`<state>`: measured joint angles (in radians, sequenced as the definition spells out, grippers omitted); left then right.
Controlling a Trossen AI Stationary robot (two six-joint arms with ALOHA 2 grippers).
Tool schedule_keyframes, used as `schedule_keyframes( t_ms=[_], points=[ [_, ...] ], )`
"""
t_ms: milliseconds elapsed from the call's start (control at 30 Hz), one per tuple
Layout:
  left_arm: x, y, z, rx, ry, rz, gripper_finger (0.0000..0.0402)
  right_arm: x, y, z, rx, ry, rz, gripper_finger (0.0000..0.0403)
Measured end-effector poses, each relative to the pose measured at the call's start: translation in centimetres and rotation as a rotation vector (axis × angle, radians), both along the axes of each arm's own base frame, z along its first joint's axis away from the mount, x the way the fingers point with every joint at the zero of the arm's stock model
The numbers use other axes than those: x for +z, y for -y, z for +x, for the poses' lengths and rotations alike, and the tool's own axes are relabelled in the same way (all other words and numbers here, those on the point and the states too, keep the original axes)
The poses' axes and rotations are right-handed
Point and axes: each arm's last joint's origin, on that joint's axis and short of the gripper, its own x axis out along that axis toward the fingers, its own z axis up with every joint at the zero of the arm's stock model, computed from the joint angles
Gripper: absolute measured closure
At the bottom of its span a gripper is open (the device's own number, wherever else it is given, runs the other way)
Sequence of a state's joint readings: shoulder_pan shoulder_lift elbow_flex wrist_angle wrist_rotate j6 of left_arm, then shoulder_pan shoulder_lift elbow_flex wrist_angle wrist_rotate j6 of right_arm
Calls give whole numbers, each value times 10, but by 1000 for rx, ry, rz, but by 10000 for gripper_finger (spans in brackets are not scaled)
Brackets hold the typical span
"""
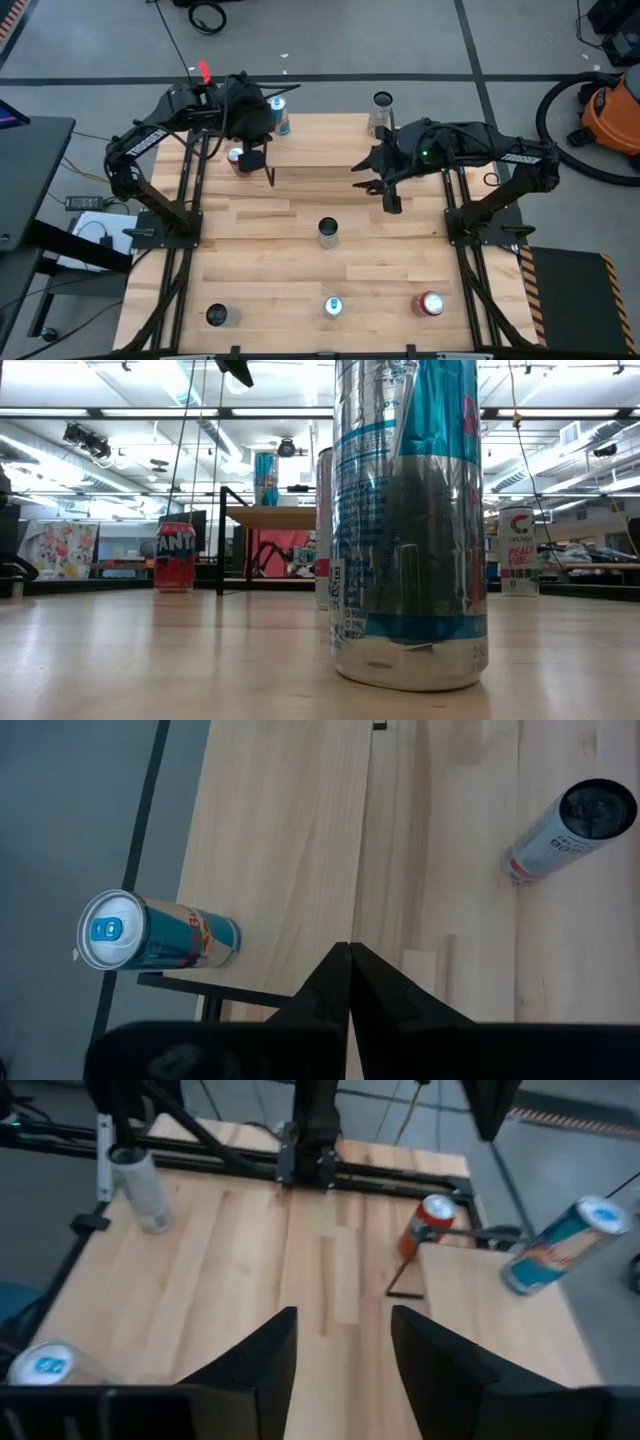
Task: Place canned beverage on shelf
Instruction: Put the bottom white pink soda can on the shelf
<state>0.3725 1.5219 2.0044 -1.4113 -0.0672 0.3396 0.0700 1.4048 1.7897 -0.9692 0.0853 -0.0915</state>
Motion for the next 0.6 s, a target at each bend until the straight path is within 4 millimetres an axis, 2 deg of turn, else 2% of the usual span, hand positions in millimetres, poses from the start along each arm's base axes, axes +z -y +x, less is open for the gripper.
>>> schedule_keyframes(
  t_ms=[167,433,500,600],
  points=[
    [0,0,0,-1,-1,1,393,-5,0,-3,-5,-58,14,167],
    [0,0,0,7,3,-5,393,-7,0,-5,10,-88,-5,37],
    [0,0,0,9,3,-5,393,-6,0,-4,15,-77,-11,16],
    [0,0,0,9,4,-5,393,-3,0,-2,15,-40,-10,6]
  ],
)
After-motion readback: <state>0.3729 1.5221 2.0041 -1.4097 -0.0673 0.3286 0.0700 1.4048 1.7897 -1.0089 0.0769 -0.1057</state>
